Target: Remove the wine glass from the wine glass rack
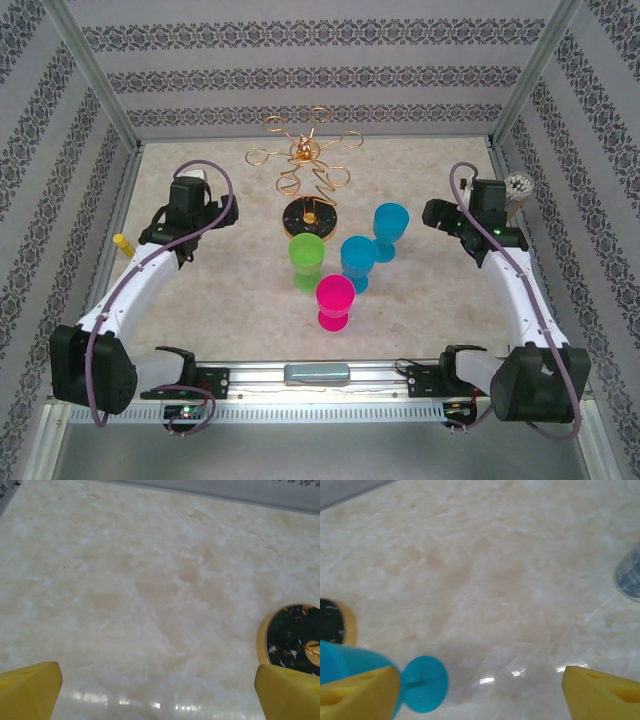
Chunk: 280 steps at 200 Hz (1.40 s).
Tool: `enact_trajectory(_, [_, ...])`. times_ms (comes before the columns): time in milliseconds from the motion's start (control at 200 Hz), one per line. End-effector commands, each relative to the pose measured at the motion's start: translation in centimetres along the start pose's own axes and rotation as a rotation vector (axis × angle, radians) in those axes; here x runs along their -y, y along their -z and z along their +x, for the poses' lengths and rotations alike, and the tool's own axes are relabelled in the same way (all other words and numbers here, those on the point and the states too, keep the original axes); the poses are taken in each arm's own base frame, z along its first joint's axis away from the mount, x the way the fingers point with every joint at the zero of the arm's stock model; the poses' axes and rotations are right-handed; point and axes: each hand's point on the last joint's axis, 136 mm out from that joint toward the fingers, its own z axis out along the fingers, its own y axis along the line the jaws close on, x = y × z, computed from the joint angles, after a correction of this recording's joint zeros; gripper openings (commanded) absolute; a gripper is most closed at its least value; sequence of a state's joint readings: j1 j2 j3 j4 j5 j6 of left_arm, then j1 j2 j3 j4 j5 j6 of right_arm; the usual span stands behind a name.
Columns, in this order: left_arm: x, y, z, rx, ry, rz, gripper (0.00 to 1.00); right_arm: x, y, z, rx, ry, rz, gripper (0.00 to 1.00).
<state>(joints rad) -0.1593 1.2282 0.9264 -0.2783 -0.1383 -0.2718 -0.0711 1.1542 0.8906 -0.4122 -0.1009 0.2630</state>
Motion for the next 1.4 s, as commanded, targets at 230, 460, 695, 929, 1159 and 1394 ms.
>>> enact_trajectory(230, [-3.2, -3.0, -0.8, 0.149, -0.091, -0.162, 1.00, 3.8, -5.0, -0.5, 0.159, 0.075, 0.140, 0.97])
enact_trajectory(460, [-3.7, -4.1, 0.9, 0.241, -0.107, -0.158, 1.00, 5.1, -7.0, 0.3, 0.198, 0.077, 0.173, 0.98])
enact_trajectory(695, [-4.0, -5.3, 1.8, 0.308, -0.094, -0.139, 1.00, 5.3, -8.1, 0.2, 0.286, 0.087, 0.159, 0.98])
enact_trajectory(929, [-4.1, -5.3, 1.5, 0.323, -0.082, -0.090, 1.00, 4.4, -8.8, -0.3, 0.348, 0.092, 0.108, 0.98])
enact_trajectory(1159, [-4.7, -4.9, 2.6, 0.305, -0.103, -0.104, 1.00, 3.6, -8.8, -0.2, 0.357, 0.129, 0.099, 0.98])
enact_trajectory(1394, [-5.5, -6.1, 5.1, 0.301, -0.115, -0.129, 1.00, 3.0, -8.7, 0.0, 0.375, 0.162, 0.100, 0.98])
